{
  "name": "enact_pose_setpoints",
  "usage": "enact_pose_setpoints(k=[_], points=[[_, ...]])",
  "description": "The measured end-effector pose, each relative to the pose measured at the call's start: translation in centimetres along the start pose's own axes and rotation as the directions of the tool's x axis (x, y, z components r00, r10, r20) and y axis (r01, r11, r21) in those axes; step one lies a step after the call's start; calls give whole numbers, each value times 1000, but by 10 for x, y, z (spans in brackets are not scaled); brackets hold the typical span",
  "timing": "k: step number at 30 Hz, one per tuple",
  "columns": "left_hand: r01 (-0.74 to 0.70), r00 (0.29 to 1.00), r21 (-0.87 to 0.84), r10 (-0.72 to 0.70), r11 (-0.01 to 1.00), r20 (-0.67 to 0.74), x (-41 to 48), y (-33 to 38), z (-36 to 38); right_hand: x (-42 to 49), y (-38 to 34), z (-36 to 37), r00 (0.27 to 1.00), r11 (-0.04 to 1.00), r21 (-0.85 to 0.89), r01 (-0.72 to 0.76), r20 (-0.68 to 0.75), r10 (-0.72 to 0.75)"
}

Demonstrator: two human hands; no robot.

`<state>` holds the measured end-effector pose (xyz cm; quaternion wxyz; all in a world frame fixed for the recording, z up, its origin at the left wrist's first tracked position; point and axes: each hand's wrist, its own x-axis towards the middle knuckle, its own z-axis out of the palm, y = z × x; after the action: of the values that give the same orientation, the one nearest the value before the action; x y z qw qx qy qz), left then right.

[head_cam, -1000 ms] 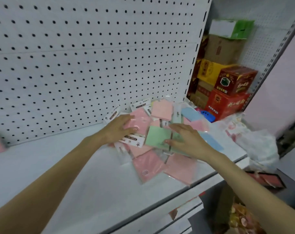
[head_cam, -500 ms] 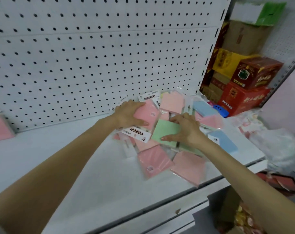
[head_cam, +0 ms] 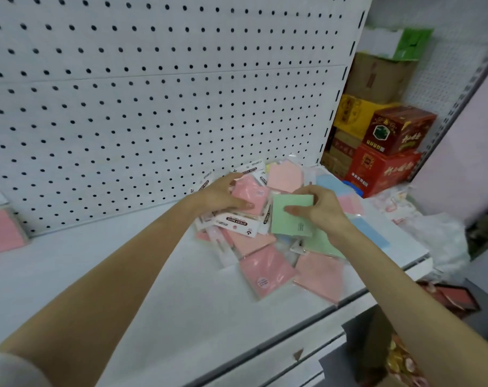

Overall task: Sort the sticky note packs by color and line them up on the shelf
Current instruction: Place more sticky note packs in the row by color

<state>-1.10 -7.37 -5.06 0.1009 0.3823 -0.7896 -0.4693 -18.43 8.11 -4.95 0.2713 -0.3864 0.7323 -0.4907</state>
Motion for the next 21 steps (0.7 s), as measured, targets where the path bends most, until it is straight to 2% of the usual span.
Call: enact_pose_setpoints(k=[3, 6, 9, 13, 18, 21], points=[[1, 1000, 9, 0, 1000, -30, 4, 0, 1, -3, 3, -7, 996, 988, 144, -53, -57, 62], [8, 1000, 152, -4, 988, -24, 10, 2, 3, -3, 10, -13, 989, 968, 231, -99, -87, 122], [19, 1000, 263, -19, 965, 0, 17, 6, 3, -1, 18, -19, 986, 963, 235, -135, -65, 154], [21, 999, 302, -29, 953, 23, 23, 10, -2, 0, 22, -31, 980, 949, 257, -182, -38, 198], [30, 998, 327, -11, 944, -58, 23, 7, -4, 2, 22, -43, 978, 943, 264, -203, 3, 210], [5, 992, 286, 30, 958, -119, 14, 5, -12, 4, 15, -43, 975, 932, 293, -212, 0, 222]])
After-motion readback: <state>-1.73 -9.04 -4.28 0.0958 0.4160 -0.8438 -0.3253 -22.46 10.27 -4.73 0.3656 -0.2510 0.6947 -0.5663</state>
